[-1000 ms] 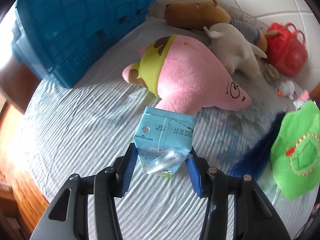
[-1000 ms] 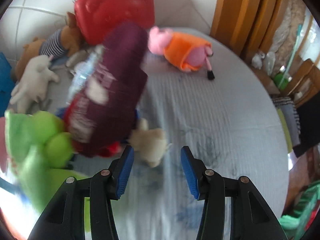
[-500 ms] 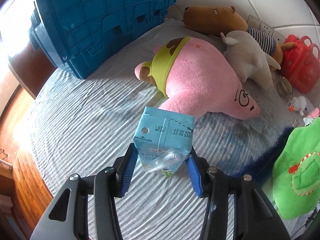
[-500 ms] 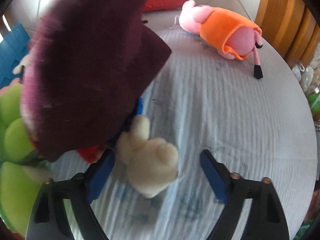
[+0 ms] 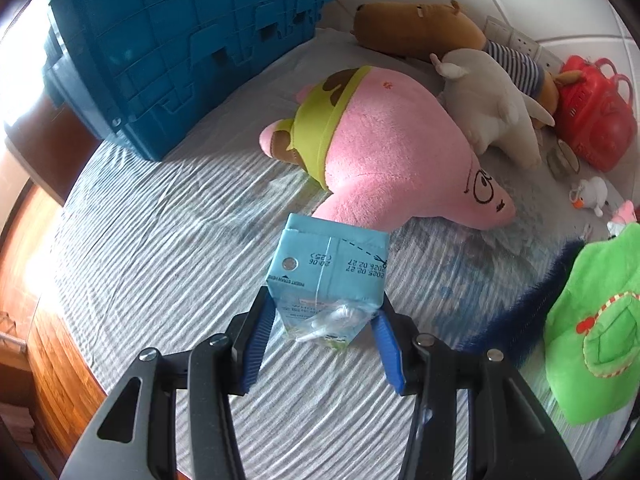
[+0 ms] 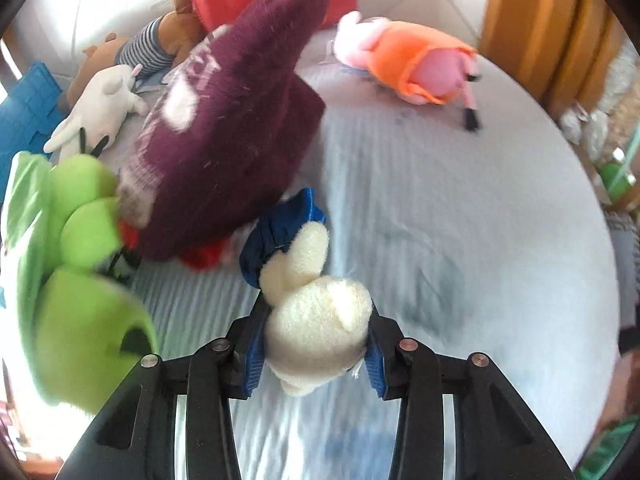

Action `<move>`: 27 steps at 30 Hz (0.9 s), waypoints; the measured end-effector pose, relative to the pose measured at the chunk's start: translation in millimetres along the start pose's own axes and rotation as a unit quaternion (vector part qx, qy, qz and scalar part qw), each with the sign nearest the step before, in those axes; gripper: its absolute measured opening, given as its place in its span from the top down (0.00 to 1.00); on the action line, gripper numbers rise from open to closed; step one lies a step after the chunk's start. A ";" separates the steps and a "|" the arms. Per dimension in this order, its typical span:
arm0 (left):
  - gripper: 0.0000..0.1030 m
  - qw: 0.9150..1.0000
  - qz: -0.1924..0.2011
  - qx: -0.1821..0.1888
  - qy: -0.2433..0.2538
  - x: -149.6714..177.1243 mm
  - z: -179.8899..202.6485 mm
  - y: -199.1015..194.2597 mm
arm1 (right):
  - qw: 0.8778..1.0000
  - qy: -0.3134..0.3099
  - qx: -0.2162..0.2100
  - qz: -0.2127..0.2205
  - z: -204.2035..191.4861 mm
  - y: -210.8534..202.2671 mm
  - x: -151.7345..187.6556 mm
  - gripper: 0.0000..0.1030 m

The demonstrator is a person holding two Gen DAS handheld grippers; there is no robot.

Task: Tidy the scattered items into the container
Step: 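Close the right gripper on the cream bunny plush while the left gripper holds the carton, then carry the carton in the left gripper and bunny in the right gripper over the blue crate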

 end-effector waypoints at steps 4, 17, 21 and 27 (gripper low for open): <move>0.54 0.999 -0.005 0.011 0.033 -4.5 -3.0 -0.8 | 0.999 0.019 0.014 0.026 -17.8 -49.1 32.3 0.61; 0.54 0.988 0.032 0.051 0.143 -12.1 -33.7 -47.9 | 0.987 -0.092 -0.087 0.094 -231.5 -112.6 58.7 0.61; 0.54 0.989 0.042 0.053 0.135 -3.8 -42.1 -64.7 | 0.976 -0.158 -0.123 0.084 -294.4 -104.6 58.1 0.61; 0.54 0.992 0.057 0.049 0.097 14.8 -51.0 -89.0 | 0.951 -0.260 -0.153 0.068 -357.7 -92.5 50.8 0.61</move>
Point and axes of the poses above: each gripper's, at about its wrist camera, not at the fingertips, and y roughly the way its jaws point, z to its right, x to its underside, the point moved 4 cm from there along y, roughly the way its jaws point, and after that the axes turned 12 degrees about -z, right-handed, at the moved point
